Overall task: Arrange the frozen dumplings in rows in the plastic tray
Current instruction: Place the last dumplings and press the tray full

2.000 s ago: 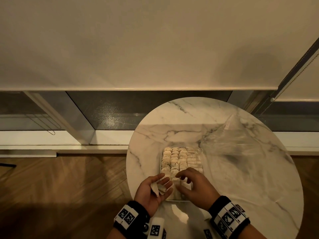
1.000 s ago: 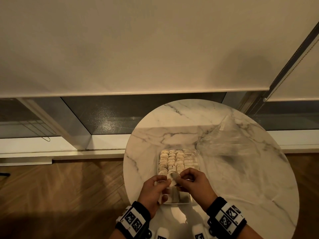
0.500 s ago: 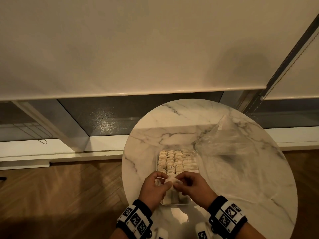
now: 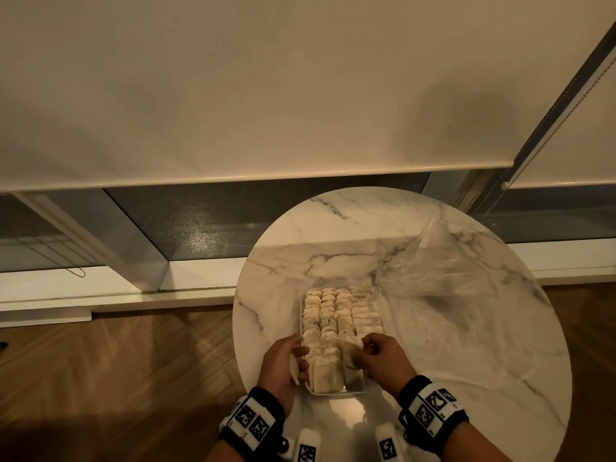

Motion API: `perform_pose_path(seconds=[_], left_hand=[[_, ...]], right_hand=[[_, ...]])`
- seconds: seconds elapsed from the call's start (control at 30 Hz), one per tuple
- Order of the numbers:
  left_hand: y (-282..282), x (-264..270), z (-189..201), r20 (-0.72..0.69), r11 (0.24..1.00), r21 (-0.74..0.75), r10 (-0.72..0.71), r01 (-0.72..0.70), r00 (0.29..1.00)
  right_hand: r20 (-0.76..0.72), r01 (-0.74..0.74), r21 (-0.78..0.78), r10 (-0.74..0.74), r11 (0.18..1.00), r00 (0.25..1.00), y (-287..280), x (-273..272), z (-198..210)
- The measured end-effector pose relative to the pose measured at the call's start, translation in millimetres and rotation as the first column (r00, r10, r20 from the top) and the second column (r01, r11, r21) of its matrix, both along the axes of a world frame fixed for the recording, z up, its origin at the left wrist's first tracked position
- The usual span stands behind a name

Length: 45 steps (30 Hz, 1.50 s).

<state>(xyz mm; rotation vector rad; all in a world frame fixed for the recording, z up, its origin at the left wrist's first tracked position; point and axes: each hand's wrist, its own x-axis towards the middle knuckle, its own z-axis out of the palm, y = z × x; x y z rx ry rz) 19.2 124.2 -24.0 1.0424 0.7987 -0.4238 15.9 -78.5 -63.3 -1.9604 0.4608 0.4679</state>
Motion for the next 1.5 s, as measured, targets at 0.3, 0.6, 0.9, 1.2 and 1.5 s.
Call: perform_pose_path(seconds=[0.3,0.6,0.9,1.2,1.5], left_hand=[[16.6,-5.0,3.3,-0.069,0.994,-0.072,0.075,-0.080,0.995],[21.4,-10.8,5.7,-0.049,0.985,-0.138,0.098,-0.104,0.994],[5.5,-14.9,18.0,0.036,0.954,-0.290,0.091,-0.077,0.995],[-9.2,-11.3,1.6,0.036,0.948,-0.317,0.033,-0.020,0.999],[0.0,-15.2,-14.6,0.215,0.746,0.614,-0.473,0.258,0.854]], right_hand=[[-0.120,-0.392,-0.254,0.373,0.884,0.920,22.6,0.5,-11.3],[-0.060,-0.439,-0.399,0.455,0.805,0.888,29.6,-0.6,-10.1],[0.338,-0.395,-0.066,0.393,0.916,0.855,44.4,-24.2,49.9],[0.431,-0.220,-0.004,0.200,0.975,0.880,34.6,-21.7,43.2],[0.385,-0.156,-0.184,0.217,0.971,0.897,-12.6,-13.5,53.0]])
